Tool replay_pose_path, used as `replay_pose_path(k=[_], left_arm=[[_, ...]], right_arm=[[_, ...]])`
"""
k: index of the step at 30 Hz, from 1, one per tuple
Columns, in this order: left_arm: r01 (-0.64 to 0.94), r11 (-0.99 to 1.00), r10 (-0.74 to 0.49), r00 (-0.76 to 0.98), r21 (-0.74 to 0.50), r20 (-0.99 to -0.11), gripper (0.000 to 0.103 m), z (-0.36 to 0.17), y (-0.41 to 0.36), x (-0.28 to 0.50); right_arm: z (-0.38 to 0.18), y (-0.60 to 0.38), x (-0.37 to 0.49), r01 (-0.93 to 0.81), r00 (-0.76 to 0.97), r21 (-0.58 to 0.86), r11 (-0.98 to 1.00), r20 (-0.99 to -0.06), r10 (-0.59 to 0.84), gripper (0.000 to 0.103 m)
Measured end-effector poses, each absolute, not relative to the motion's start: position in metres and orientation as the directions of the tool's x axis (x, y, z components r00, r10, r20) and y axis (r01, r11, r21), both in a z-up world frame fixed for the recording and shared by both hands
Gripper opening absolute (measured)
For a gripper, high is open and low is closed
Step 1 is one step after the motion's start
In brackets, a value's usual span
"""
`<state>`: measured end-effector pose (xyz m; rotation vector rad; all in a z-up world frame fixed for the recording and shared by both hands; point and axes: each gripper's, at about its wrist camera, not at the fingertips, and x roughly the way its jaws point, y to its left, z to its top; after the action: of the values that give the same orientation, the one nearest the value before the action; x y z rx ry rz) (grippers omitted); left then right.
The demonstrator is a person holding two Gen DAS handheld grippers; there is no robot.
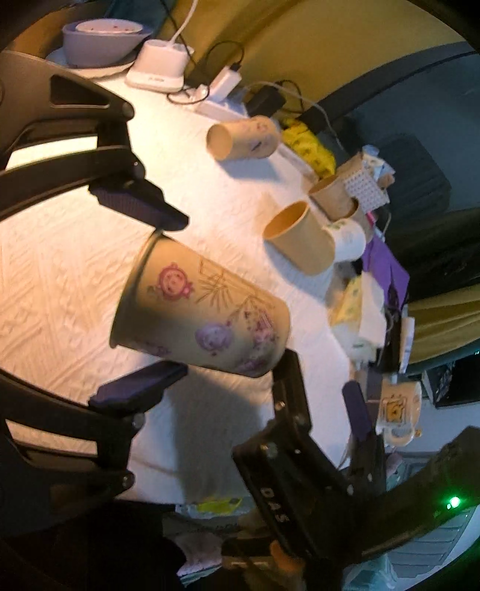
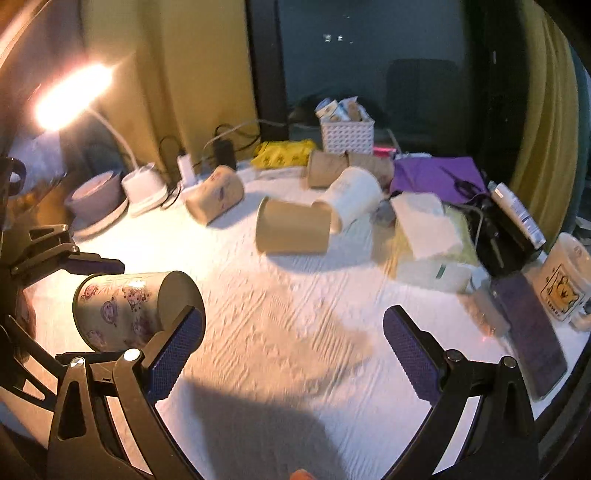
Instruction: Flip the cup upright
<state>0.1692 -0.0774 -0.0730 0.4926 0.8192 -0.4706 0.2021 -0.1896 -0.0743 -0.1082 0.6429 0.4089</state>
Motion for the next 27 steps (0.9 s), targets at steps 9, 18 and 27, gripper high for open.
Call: replay_pose_path(k=[9,18,27], left_arm=[[0.596,0.774,-0.207,0.557,0.213,-0.804,0.073,-0.091,-0.094,0.162],[0.608,0.755,-0.173,0.546,0.245,-0.82,0.073,-0.103,-0.104,0.163],[0.578,0.77,-0.132,0.56,0.272,-0.818,0.075,-0.105,-0.109,0.161]], right_arm=[[-0.104,-0.2,0.202,-0.463,0.672,0.037,0.886,-0.637,0.378,0.1],[-0.116,-0.207,0.204,-0.495,0.659,0.035,0.868,-0.636,0.402,0.1],[-0.118,-0.208,0.204,-0.526,0.657,0.016,0.85,-0.628,0.418,0.1]])
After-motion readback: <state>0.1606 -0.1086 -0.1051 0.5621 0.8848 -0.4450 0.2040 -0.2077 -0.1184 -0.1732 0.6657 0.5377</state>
